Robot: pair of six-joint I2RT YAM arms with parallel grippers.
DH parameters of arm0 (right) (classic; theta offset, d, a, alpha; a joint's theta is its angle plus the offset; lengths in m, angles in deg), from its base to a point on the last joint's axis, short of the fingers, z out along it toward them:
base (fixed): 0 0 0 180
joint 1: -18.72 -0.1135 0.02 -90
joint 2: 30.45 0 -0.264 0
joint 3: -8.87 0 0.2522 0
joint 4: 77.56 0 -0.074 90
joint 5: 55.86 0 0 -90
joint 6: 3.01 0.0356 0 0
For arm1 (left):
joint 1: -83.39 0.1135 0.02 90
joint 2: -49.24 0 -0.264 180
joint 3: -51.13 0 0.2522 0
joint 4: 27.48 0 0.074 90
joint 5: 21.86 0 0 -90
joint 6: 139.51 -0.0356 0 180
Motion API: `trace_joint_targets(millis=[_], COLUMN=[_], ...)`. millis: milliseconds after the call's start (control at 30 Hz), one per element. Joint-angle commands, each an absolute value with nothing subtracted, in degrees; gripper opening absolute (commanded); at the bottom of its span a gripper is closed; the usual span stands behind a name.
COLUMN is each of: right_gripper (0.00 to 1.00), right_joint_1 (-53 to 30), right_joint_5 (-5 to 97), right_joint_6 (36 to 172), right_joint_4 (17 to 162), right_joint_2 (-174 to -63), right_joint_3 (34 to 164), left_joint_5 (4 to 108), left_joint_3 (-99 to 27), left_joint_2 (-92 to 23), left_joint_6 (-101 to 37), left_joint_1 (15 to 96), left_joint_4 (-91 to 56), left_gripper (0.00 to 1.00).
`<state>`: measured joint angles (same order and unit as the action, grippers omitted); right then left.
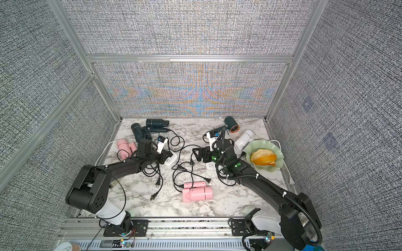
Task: Charge the blow dryers
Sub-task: Insert the plug into the socket.
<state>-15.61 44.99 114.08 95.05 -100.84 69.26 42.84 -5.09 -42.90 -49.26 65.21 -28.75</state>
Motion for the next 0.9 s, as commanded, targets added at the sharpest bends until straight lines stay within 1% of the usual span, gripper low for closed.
trace_joint_targets(millis=[0,233,867], right_gripper=[0.9,0.9,0.9], right_joint_1=[-15.93,-16.28,-17.08], right_joint_5=[44.18,43.91,43.47], right_joint_6=[114.06,114.11,113.89], right_joint_4=[94.93,94.85,95.09], right_joint_2=[-100.94,-101.16,-102.25], right_joint_3=[70.22,70.46,70.64], left_joint_5=[41.29,40.6,42.56], left_joint_3=[-5.68,-6.76,-6.7], left_joint_2=[-43.94,-45.83,-46.28], left_joint_6=[-49.6,-49.77,-50.83], left_joint_1=[65.28,65.35,65.98], left_joint_4=[-31.65,-32.27,-30.86], left_gripper=[0.09,0.1,0.1])
